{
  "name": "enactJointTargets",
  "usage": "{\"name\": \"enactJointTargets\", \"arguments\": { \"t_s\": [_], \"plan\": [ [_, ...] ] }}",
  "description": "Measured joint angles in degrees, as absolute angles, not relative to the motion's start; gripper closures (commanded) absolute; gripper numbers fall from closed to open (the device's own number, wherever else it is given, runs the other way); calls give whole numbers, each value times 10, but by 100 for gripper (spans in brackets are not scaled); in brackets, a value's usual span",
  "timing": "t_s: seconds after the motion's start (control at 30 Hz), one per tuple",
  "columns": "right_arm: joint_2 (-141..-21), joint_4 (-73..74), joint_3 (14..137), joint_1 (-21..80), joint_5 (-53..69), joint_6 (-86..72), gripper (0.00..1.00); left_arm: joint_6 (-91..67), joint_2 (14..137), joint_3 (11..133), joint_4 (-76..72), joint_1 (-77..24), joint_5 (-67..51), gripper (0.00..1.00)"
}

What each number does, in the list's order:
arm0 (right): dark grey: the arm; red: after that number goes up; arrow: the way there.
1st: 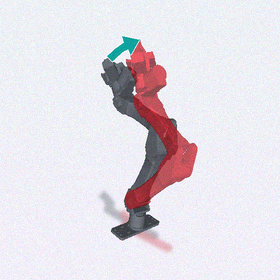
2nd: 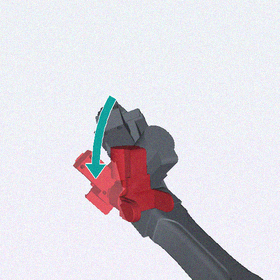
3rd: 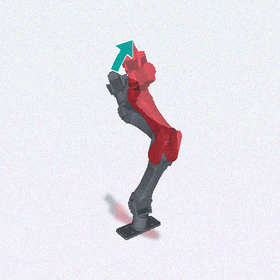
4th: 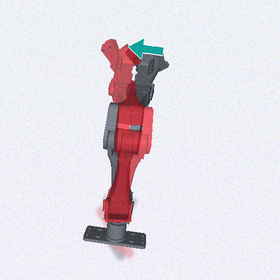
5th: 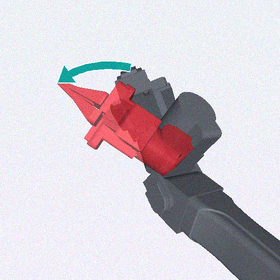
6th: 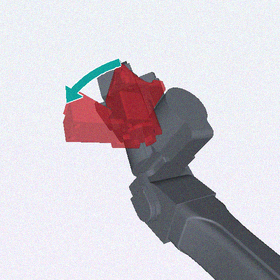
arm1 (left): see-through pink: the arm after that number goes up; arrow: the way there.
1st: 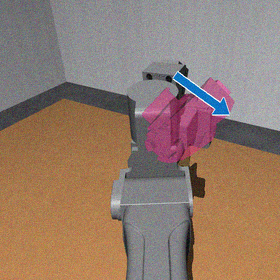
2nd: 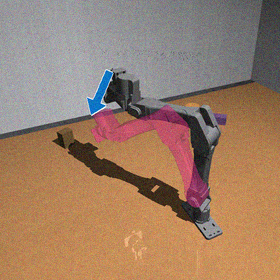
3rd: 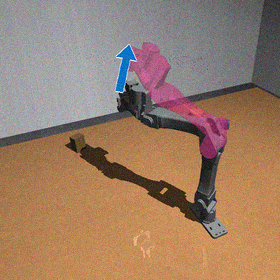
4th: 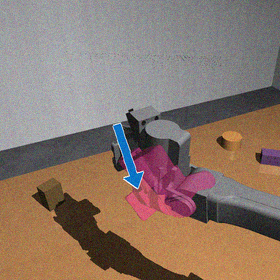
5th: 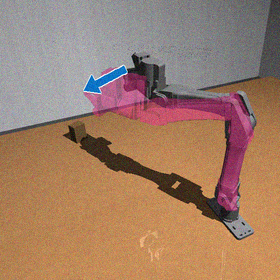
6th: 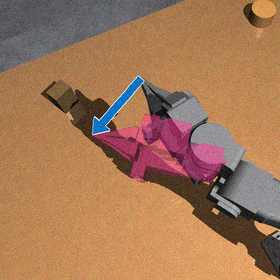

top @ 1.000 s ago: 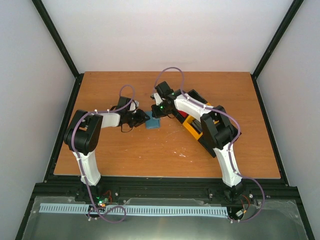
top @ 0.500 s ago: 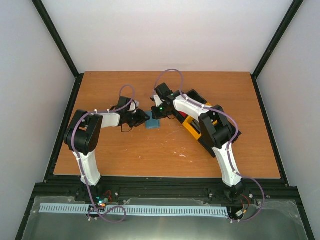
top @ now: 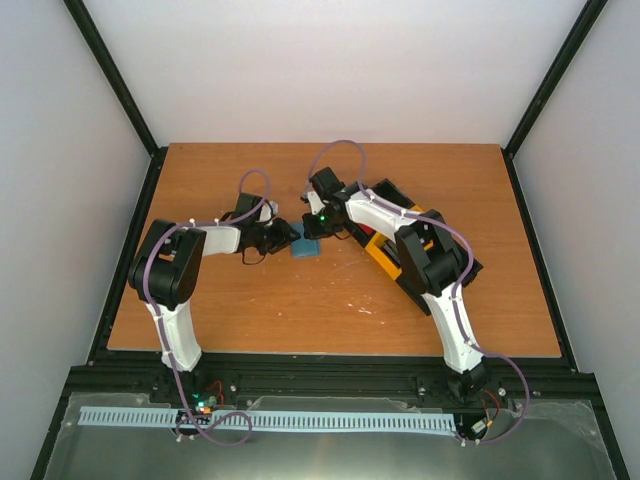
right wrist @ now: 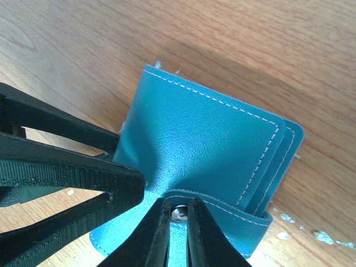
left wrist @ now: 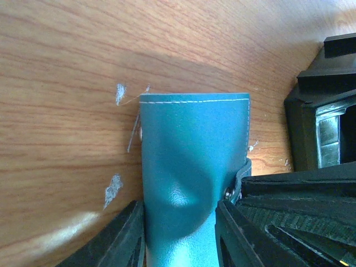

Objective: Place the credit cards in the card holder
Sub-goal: Close the card holder at the center of the board.

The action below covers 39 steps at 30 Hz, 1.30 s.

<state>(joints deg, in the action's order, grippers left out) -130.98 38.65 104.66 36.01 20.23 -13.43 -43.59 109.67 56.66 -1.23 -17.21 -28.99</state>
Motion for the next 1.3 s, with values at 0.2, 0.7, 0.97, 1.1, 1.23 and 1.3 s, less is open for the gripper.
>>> {"name": "enactJointTargets", "arguments": {
  "t_s": [0.2, 0.7, 0.97, 1.1, 1.23, 1.3],
  "plan": [
    [-1313, 385, 1049, 360, 206, -136, 90, -436, 1098, 567, -13, -172, -290, 66],
    [-1342, 411, 1101, 358, 190, -141, 91, -436, 1104, 571, -16, -172, -291, 67],
    [-1369, 449, 1151, 361, 167, -140, 90, -436, 1106, 571, -16, -172, -290, 67],
    [-1380, 469, 1174, 365, 156, -140, 90, -436, 1107, 571, -17, -172, -291, 67],
    [-1394, 489, 1201, 370, 141, -140, 90, -436, 1107, 571, -17, -172, -292, 67],
    [-1399, 495, 1209, 373, 134, -138, 92, -436, 1107, 571, -17, -172, -292, 68]
  ]
}}
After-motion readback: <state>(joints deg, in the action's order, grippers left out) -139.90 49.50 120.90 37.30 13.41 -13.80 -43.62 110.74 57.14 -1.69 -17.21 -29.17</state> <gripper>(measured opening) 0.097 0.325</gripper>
